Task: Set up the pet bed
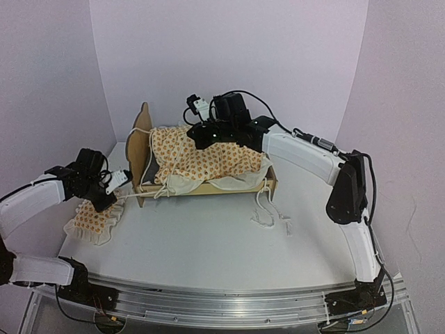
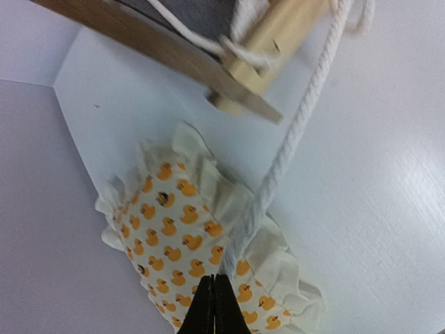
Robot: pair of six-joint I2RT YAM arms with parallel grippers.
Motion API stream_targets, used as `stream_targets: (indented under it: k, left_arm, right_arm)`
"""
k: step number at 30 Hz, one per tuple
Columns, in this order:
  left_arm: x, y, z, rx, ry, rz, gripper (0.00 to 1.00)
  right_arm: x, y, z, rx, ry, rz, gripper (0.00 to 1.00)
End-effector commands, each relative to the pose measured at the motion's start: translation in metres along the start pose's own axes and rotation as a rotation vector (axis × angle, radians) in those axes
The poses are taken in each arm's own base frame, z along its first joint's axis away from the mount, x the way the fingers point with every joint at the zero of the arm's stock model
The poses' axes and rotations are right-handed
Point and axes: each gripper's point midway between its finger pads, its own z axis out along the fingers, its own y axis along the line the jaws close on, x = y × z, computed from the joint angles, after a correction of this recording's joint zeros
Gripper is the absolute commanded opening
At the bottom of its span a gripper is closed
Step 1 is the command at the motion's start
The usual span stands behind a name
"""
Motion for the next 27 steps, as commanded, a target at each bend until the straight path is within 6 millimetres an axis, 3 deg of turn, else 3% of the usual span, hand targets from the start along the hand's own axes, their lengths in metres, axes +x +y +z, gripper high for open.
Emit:
stream_targets:
  k: [1,3,8,13,16,18,23,25,27]
  left_arm:
    - [0.069,-0.026,0.028,-0.010,0.185,0.276,0.00]
    - [0.095,-0.040,0.041,-0.006,0.233,0.381,0.00]
    - [0.125,-0.049,0.059,-0.014,0.294,0.492,0.00]
    - [0.138,-0.043,0.072,-0.004,0.356,0.448,0.00]
    - [0.130,-0.041,0.074,0.019,0.346,0.401,0.00]
    - [0.118,-0.036,0.072,0.026,0.318,0.355,0.00]
    - [0.096,-0.029,0.068,0.077,0.277,0.261,0.00]
    - [0.101,-0.030,0.071,0.077,0.299,0.264,0.00]
    - [0.114,-0.032,0.074,0.064,0.327,0.305,0.00]
  right_arm:
    - [-0.064,0.031,-0.041,-0.092,-0.158,0.004,0.00]
    - [-0.067,0.027,-0.043,-0.077,-0.165,-0.001,0.00]
    - [-0.064,0.021,-0.053,-0.065,-0.161,0.010,0.00]
    - [-0.077,0.024,-0.074,-0.078,-0.198,0.038,0.00]
    - [-0.072,0.035,-0.079,-0.133,-0.189,0.035,0.00]
    - [-0.056,0.053,-0.074,-0.198,-0.159,0.029,0.00]
    - [0.028,0.164,-0.058,-0.533,-0.003,-0.088,0.00]
    - [0.039,0.183,-0.059,-0.578,0.021,-0.063,0.00]
    - [0.031,0.176,-0.061,-0.535,0.002,-0.057,0.00]
